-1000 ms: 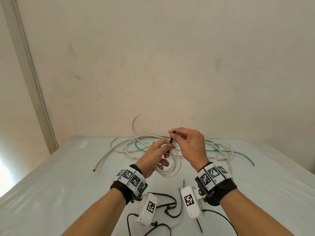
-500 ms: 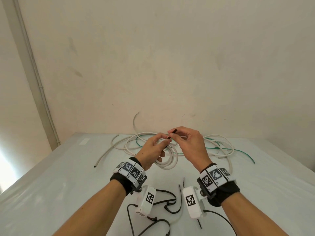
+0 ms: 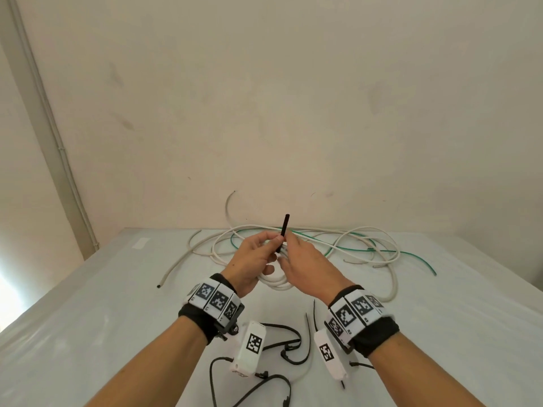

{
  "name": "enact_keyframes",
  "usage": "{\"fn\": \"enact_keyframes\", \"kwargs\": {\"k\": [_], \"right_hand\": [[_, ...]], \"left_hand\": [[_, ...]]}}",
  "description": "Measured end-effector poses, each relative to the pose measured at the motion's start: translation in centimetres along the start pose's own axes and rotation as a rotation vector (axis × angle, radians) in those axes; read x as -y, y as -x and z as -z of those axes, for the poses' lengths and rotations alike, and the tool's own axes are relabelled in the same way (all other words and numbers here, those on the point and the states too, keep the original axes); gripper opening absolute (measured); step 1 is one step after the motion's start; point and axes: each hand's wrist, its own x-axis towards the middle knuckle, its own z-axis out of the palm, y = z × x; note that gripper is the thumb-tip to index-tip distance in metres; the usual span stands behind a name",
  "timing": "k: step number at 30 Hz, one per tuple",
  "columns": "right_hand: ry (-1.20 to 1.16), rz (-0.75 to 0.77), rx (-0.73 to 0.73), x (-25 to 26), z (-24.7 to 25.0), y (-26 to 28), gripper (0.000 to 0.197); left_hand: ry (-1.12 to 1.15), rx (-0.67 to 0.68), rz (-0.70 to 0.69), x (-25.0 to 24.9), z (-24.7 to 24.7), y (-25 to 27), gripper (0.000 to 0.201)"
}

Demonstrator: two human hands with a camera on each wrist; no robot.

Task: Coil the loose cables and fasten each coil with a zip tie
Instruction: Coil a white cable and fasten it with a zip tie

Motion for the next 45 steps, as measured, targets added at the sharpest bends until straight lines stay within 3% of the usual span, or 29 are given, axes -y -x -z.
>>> {"fn": "enact_keyframes", "kwargs": {"k": [6, 8, 11, 13, 16, 19, 22, 25, 28, 31, 35, 38, 41, 45], "right_hand": [[0.088, -0.167, 0.094, 0.9, 0.0, 0.1, 0.029], [-0.193, -0.223, 0.085, 0.8, 0.2, 0.0, 0.021], [-0.551, -0.282, -0.023, 0.2, -0.4, -0.3, 0.020], [-0.654, -0.313, -0.057, -0.3, -0.6, -0.4, 0.020], [-1.030, -0.356, -0.002, -0.7, -0.3, -0.4, 0.024], [-1.405, -0.419, 0.016, -0.4, -0.1, 0.0, 0.022], [-1.590, -0.503, -0.029, -0.2, 0.2, -0.1, 0.019], [-1.572, -0.579, -0.041, -0.3, 1.0, 0.0, 0.023], [-1.541, -0.588, 0.001, -0.4, 1.5, 0.3, 0.024], [-1.443, -0.549, 0.028, -1.2, 1.6, 0.6, 0.024], [-1.374, -0.466, 0.123, -3.5, 2.8, 1.3, 0.009], [-1.135, -0.505, 0.145, -6.3, 3.8, 2.0, 0.011], [-0.886, -0.636, 0.223, -10.2, 4.5, 3.4, 0.015], [-0.584, -0.802, 0.310, -15.4, 4.6, 5.4, 0.019]], "left_hand": [[0.014, -0.206, -0.059, 0.6, -1.9, 0.0, 0.019], [-0.016, -0.255, -0.104, 0.4, -2.3, -0.2, 0.018], [0.022, -0.331, -0.081, -0.3, -2.5, -0.4, 0.035], [0.121, -0.265, 0.008, -0.4, -2.4, -0.2, 0.041], [0.262, -0.131, 0.105, -0.4, -2.5, 0.4, 0.037], [0.337, -0.080, 0.192, -0.9, -2.3, 0.5, 0.031], [0.472, -0.034, 0.268, -1.3, -2.0, 0.6, 0.028], [0.533, 0.012, 0.285, -1.2, -1.8, 0.5, 0.028], [0.443, 0.035, 0.242, -1.4, -2.1, 0.3, 0.024], [0.294, 0.048, 0.176, -1.3, -2.8, 0.5, 0.025], [0.181, 0.167, 0.230, -0.5, -3.0, 0.6, 0.020], [-0.001, 0.255, 0.330, -0.4, -2.6, 0.9, 0.027], [-0.219, 0.267, 0.346, -0.5, -2.0, 0.8, 0.033], [-0.214, 0.274, 0.355, -1.0, -1.7, 0.4, 0.031]]}}
